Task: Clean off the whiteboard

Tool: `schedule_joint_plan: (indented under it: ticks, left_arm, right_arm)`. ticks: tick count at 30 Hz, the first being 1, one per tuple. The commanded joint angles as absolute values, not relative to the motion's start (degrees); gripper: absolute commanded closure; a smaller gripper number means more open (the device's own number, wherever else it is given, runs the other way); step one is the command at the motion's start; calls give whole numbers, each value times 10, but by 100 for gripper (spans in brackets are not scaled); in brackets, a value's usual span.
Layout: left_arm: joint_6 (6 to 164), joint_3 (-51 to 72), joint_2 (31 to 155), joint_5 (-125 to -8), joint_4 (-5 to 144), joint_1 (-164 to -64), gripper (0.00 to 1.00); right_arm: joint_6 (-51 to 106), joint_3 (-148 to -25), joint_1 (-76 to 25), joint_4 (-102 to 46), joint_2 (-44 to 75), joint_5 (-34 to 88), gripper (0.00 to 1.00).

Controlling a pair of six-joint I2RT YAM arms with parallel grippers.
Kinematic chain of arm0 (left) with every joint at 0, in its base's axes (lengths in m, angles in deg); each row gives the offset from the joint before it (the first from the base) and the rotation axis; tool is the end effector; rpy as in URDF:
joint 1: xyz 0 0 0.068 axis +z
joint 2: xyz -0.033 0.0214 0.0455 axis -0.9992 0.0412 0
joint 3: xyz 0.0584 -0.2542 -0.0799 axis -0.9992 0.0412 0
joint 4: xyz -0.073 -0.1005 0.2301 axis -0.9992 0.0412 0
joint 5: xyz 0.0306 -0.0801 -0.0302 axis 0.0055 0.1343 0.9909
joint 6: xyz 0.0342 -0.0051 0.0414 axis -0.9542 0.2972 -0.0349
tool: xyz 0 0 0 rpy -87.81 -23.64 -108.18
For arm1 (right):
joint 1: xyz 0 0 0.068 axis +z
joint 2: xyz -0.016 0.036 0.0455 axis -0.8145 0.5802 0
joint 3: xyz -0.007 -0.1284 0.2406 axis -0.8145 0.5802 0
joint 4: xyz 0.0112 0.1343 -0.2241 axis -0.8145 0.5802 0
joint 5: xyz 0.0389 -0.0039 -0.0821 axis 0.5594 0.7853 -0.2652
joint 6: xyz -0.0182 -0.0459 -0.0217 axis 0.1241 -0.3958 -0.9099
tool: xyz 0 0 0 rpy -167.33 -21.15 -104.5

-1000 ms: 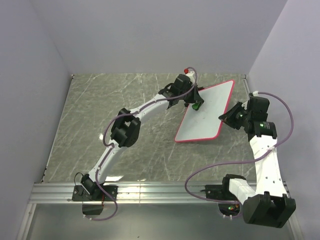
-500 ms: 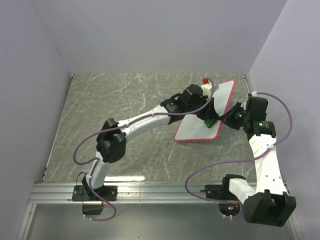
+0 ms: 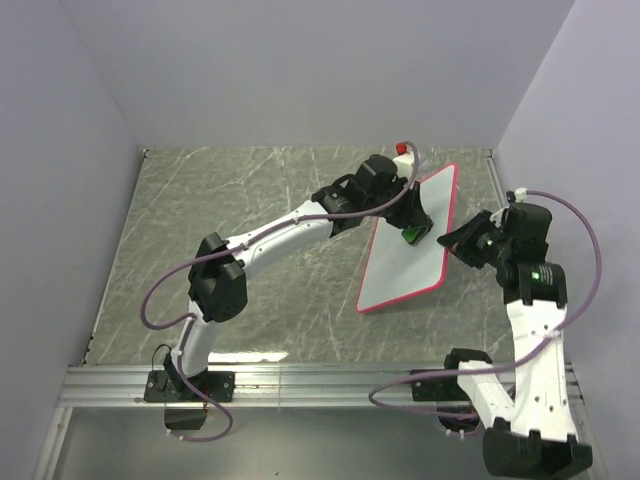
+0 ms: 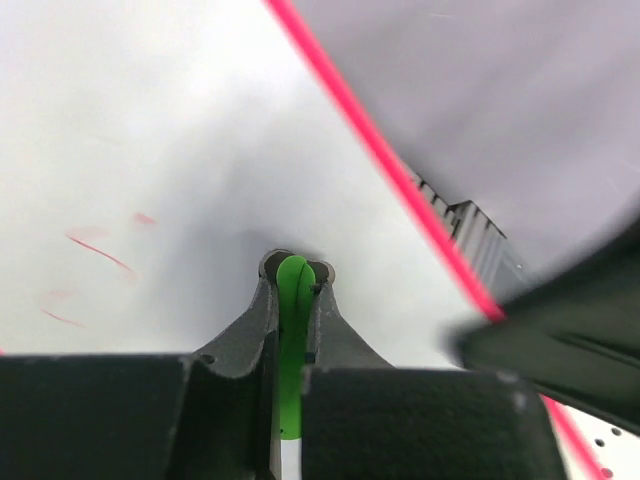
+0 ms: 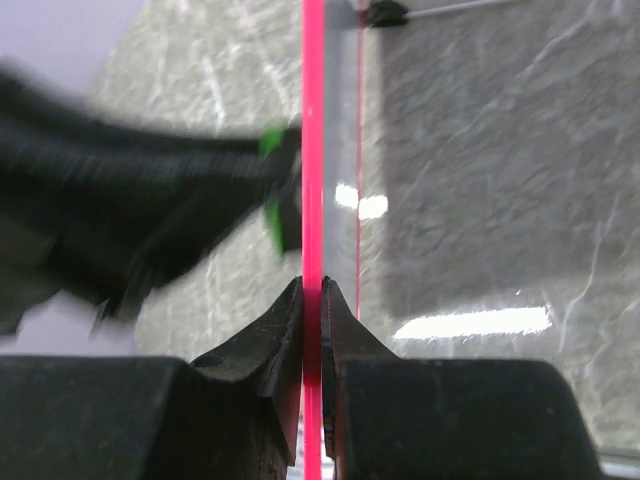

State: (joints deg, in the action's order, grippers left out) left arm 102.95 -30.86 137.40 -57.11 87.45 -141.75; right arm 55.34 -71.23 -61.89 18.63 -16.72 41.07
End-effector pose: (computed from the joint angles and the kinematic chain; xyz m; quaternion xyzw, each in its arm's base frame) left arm 0.2850 -0.4126 0.3363 0.2617 0.7795 -0.4642 0.3293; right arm 0.1618 -0.0076 0.3574 0.2337 0.8478 0.2684 0.3931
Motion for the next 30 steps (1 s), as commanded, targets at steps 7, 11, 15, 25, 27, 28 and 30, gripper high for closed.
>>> schedule_joint_plan:
  ticks: [7,11,15,25,27,28,30]
  left_arm:
    - [993,-227,1229,-628,916,-1353,100]
    - [987,-121,1162,-644,911,-1342,100]
    - [1003,10,1094,-646,869,-1341,100]
    - [1034,103,1077,-646,809,-1366,100]
    - [1039,120,1075,-643,798,-1366,100]
    - [1040,128,1073,-642,783,-1366,100]
    - [1050,145,1077,-632,763,-1366,100]
  right_arm:
    - [634,-734,-616,170,-279,546,100]
    - [639,-699,-616,180,-310,561,100]
    - [635,-671,-616,172,-319,564,100]
    - [641,-626,-616,150,-295,569,100]
    - [618,-628,-616,162,-287,561,100]
    - [610,-627,-616,176,-284,559,100]
    - [585,-621,-616,192,-279,545,100]
